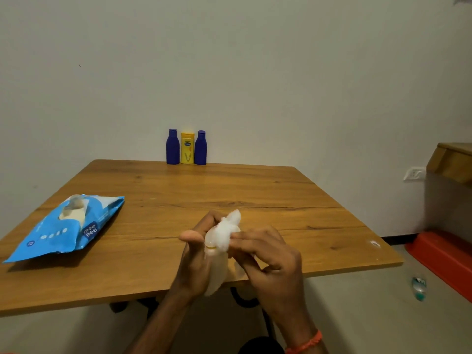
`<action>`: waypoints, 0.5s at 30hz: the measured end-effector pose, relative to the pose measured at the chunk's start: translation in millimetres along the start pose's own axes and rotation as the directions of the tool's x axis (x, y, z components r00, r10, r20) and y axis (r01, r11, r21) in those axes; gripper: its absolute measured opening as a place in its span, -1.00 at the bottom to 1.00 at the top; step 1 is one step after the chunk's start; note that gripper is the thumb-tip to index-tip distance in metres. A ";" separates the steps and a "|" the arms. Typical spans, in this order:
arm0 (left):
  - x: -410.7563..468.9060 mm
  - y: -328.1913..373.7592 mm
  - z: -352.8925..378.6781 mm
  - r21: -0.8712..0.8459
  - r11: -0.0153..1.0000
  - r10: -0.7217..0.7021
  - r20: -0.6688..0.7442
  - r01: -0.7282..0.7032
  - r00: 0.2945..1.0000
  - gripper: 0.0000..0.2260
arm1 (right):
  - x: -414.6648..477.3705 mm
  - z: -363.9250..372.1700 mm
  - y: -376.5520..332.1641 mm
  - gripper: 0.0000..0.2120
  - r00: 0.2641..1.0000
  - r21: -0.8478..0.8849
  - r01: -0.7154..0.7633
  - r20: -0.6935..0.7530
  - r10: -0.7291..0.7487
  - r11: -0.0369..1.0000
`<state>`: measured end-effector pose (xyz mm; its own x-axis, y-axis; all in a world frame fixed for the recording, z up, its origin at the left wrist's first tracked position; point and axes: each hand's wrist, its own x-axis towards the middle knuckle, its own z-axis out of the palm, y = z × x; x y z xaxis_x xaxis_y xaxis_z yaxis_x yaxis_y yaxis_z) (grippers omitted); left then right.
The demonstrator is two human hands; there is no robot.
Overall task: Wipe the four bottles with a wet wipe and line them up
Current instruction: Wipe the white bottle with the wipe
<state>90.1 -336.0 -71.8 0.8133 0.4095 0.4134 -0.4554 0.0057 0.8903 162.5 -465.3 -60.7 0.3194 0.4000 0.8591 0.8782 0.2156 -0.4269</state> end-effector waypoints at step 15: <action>0.6 10.7 19.7 -0.219 0.962 -0.180 -0.060 0.163 0.982 -0.23 | 6.1 19.1 -16.6 -0.90 0.994 -0.155 -0.013 -0.111 -0.005 0.988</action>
<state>92.8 -353.7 -58.2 0.8585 0.4562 0.2343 -0.3852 0.2720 0.8818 143.1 -449.4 -53.7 0.3530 0.2975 0.8871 0.9187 0.0693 -0.3889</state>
